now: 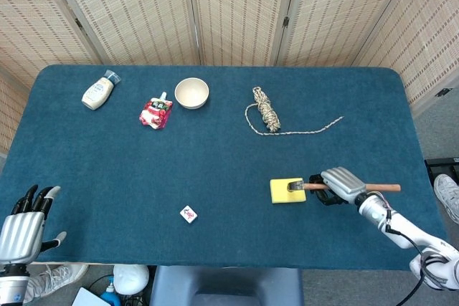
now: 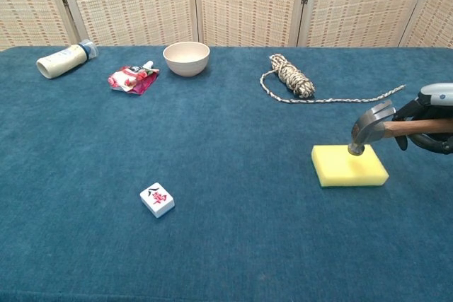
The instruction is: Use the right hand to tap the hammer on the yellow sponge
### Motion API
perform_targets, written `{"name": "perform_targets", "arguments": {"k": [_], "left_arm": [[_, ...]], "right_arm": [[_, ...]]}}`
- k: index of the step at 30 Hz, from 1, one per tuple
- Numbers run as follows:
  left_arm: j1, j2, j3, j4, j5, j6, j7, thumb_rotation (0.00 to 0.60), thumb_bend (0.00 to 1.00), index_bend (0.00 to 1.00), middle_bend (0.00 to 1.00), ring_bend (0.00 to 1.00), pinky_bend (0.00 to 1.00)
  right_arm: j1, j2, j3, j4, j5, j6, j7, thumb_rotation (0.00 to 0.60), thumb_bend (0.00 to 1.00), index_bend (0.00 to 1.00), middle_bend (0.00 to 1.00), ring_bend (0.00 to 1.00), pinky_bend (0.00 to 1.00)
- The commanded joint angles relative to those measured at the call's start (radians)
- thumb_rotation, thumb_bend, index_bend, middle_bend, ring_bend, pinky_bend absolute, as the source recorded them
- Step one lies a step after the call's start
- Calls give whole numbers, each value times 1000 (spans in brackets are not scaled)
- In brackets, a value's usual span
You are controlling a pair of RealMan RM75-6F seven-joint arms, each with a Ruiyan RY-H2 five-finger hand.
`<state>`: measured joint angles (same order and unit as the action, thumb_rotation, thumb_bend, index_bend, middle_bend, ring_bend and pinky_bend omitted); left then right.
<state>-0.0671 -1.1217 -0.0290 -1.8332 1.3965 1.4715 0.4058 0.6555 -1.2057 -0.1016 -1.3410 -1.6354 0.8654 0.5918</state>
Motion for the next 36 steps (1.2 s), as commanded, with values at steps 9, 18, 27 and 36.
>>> {"name": "perform_targets", "arguments": {"k": [9, 18, 27, 36], "left_arm": [[8, -2, 8, 21, -7, 0, -25, 600, 199, 147, 180, 65, 204], [8, -5, 5, 28, 8, 12, -37, 600, 199, 139, 180, 65, 203], [8, -10, 8, 33, 3, 5, -36, 600, 199, 135, 180, 65, 203], [5, -11, 10, 37, -3, -3, -35, 600, 199, 135, 180, 65, 203]], "right_arm": [[25, -31, 6, 12, 51, -86, -72, 600, 962, 848, 840, 805, 847], [-8, 23, 35, -67, 10, 75, 1, 600, 962, 848, 840, 805, 847], [-1, -31, 19, -4, 33, 7, -32, 600, 962, 848, 840, 805, 847], [13, -94, 2, 79, 64, -83, -54, 600, 962, 848, 840, 805, 847]]}}
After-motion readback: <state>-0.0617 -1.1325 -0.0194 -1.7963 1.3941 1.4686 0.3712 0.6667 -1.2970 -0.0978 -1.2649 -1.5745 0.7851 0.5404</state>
